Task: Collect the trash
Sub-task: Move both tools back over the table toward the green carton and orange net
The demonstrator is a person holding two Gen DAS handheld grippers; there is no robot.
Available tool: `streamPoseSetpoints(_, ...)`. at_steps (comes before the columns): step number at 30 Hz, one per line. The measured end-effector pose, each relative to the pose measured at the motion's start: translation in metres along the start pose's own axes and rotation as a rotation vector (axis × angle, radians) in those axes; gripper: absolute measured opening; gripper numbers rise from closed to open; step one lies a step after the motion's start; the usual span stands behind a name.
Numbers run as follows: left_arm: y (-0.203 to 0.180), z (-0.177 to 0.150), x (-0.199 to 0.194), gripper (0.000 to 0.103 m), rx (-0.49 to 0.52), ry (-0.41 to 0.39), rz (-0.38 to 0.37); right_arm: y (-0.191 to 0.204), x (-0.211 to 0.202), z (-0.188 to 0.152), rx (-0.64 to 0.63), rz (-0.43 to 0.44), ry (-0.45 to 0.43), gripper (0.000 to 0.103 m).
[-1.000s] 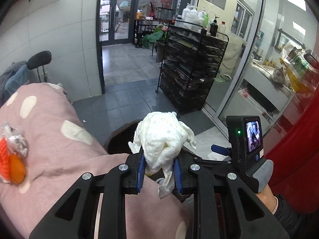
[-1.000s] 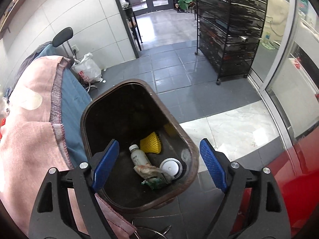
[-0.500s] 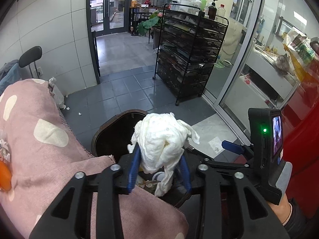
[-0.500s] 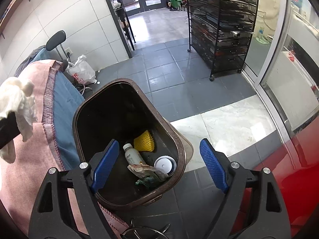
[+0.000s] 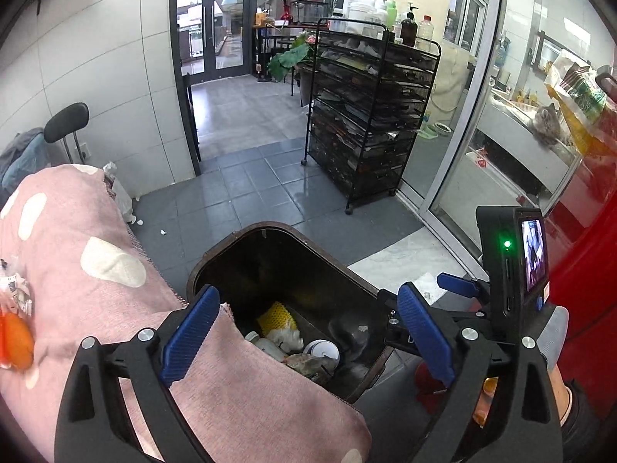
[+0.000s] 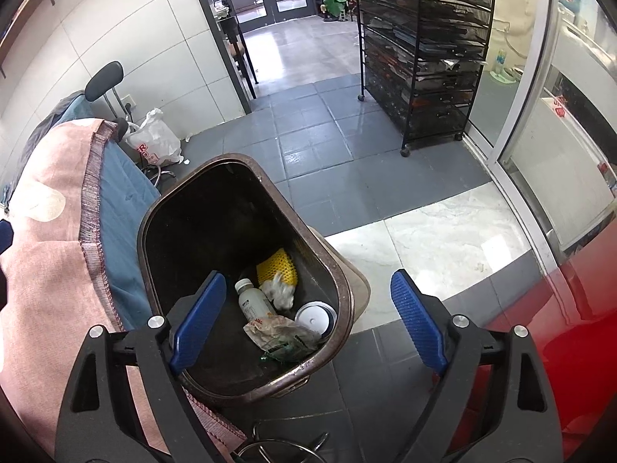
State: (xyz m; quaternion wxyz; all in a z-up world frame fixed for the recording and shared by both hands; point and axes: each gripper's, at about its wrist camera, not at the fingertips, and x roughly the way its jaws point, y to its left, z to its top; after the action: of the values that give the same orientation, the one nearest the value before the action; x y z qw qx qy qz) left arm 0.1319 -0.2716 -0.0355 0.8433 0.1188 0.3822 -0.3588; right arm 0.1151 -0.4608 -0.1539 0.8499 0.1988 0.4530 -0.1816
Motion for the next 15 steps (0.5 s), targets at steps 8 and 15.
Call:
streamPoseSetpoints(8, 0.014, -0.010, -0.031, 0.097, -0.040, -0.060, 0.011, 0.016, -0.014, 0.004, -0.030, 0.032, -0.023, 0.087)
streamPoseSetpoints(15, 0.036, -0.024, -0.057, 0.097, -0.092, -0.103, 0.083, 0.051, -0.031, 0.006, -0.098, 0.087, -0.056, 0.087)
